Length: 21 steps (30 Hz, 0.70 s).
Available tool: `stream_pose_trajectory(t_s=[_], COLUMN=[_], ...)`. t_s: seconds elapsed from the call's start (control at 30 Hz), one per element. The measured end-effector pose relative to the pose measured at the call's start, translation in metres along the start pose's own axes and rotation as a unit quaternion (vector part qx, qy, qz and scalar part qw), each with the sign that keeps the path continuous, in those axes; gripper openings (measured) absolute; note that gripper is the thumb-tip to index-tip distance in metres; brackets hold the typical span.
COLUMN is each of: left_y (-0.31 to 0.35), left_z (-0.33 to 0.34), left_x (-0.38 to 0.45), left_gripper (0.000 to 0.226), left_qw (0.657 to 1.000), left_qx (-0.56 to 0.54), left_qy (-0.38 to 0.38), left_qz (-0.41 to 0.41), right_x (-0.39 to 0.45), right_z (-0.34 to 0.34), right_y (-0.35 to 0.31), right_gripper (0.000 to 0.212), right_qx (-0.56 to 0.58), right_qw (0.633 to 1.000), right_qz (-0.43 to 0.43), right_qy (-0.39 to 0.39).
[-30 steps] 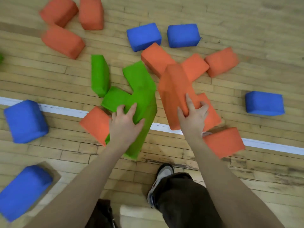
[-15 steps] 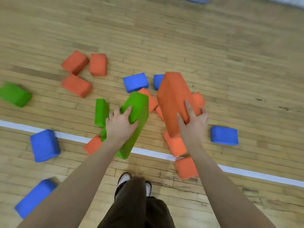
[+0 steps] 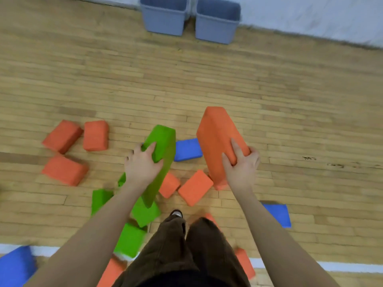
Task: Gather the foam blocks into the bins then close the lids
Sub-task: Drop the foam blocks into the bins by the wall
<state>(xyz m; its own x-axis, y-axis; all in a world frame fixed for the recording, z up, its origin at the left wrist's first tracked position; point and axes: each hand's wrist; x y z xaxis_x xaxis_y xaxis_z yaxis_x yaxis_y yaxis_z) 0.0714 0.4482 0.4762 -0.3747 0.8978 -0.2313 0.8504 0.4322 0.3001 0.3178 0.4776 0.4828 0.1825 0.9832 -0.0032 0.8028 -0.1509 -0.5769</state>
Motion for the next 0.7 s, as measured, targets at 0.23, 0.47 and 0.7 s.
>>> stream_pose_trajectory(t_s=[0.23,0.47,0.7], left_y=[0.117,0.204,0.281], left_z=[-0.048,-0.046,-0.050], left_x=[0.154,0.310,0.490], left_gripper=[0.066,0.066,0.067], left_qw=[0.998,0.995,0.999], left_qx=[-0.004,-0.022,-0.008], left_qy=[0.038,0.055,0.032], left_qz=[0.055,0.075,-0.016], right_x=[0.137,0.300,0.553], right_z=[-0.020,0.011,0.043], right_y=[0.011,0.023,-0.022], right_gripper=[0.050,0.050,0.047], right_qx=[-0.017,-0.044,-0.043], right_qw=[0.997,0.996,0.999], right_qz=[0.067,0.079,0.018], right_qy=[0.034,0.027,-0.026])
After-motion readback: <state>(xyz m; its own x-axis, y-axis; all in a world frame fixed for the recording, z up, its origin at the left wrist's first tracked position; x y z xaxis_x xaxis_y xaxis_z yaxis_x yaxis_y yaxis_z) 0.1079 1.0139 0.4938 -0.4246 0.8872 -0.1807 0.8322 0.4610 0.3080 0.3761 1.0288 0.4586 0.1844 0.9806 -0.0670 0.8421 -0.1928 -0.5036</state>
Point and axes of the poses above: each hand's wrist, its own x-axis towards the middle knuckle, its own z-axis out of the palm, y = z × x
